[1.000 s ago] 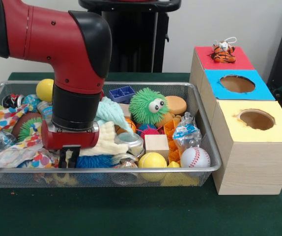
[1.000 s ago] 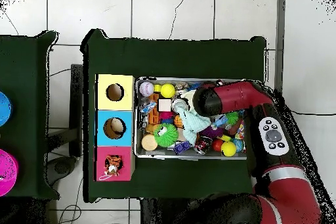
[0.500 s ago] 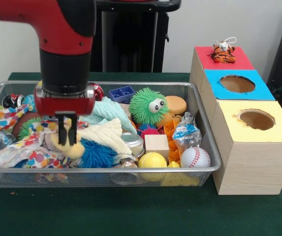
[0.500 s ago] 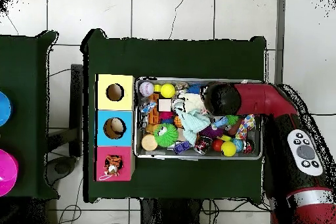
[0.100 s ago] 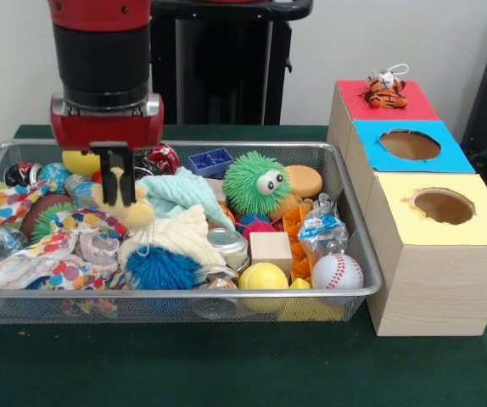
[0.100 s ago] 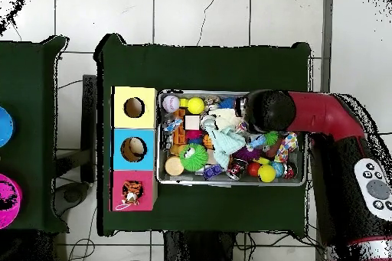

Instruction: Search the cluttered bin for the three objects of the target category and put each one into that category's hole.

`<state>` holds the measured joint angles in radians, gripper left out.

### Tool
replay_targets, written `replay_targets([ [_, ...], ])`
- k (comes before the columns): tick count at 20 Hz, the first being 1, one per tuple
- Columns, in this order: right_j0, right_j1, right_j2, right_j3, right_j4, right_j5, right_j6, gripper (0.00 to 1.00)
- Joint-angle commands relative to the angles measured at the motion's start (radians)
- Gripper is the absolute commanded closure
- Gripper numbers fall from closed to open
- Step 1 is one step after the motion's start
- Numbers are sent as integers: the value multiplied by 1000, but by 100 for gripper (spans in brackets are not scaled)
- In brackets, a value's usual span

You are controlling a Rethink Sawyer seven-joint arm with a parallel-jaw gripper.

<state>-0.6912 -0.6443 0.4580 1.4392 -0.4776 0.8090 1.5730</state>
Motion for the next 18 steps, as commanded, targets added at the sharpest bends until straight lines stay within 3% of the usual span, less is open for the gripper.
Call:
replay_targets([
  [1,-29,-21,108,122,101,141,-142,100],
  [6,-64,13,136,205,221,124,-44,100],
  [18,-38,-50,146,382,389,30,103,100],
])
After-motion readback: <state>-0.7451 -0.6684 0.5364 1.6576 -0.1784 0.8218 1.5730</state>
